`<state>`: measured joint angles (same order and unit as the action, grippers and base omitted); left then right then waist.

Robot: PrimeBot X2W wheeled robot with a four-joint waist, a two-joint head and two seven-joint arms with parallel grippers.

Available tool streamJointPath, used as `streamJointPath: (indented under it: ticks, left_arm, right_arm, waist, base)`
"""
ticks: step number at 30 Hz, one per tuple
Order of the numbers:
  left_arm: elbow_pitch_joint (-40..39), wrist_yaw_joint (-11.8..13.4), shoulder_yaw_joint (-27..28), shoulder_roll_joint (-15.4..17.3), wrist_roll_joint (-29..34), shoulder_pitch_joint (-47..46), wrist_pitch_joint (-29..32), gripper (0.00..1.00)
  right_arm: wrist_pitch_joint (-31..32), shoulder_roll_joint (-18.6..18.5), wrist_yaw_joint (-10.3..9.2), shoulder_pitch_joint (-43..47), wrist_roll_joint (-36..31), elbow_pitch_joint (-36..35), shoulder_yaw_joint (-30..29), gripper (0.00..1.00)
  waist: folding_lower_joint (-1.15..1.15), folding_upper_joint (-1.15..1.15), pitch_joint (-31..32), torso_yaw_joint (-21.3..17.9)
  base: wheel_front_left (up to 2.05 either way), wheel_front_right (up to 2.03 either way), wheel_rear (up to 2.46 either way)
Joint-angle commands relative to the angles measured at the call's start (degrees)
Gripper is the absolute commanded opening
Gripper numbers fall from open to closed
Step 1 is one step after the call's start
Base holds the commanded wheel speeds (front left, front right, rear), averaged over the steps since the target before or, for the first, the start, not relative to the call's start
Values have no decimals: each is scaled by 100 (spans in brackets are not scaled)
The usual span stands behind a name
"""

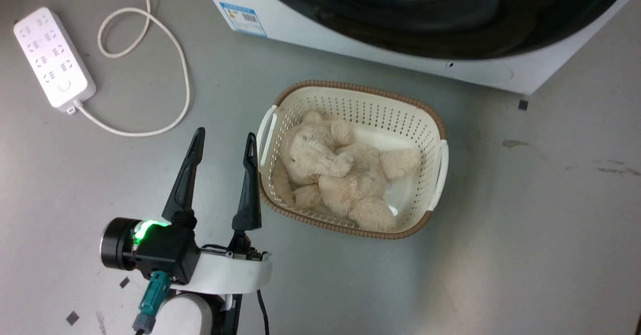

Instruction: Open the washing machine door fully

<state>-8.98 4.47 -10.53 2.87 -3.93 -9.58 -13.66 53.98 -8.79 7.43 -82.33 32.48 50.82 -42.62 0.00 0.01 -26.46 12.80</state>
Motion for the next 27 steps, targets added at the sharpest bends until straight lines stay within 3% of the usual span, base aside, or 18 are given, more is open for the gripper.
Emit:
streamJointPath:
  ticks: [1, 8, 15, 20, 27]
  left_arm:
    - [30, 20, -42, 1, -57, -6, -65, 100]
    - [174, -29, -97, 1, -133, 210, -134, 100]
    - [499, -251, -132, 24, -272, 604, -134, 100]
    - [769, -418, -230, 28, -397, 795, -134, 100]
    - [995, -492, -336, 34, -476, 1001, -134, 100]
  right_arm:
    - [262, 179, 6, 104, 136, 114, -91, 0]
    - [932, 442, 6, 806, 339, -48, -114, 0]
    - [1494, 587, 6, 1917, 885, -247, 175, 0]
    - [1625, 590, 6, 2383, 1873, 104, 1068, 0]
    - [1574, 591, 6, 3152, 3573, 112, 2914, 0]
  waist:
    - [0, -1, 158, -58]
    - [0, -1, 665, -166]
    - [0, -1, 1335, -260]
    - [0, -1, 1702, -231]
    - [0, -1, 2065, -135]
  base:
    - [0, 0, 0]
    - [0, 0, 0]
    - [0, 0, 0]
    - [0, 0, 0]
    - [0, 0, 0]
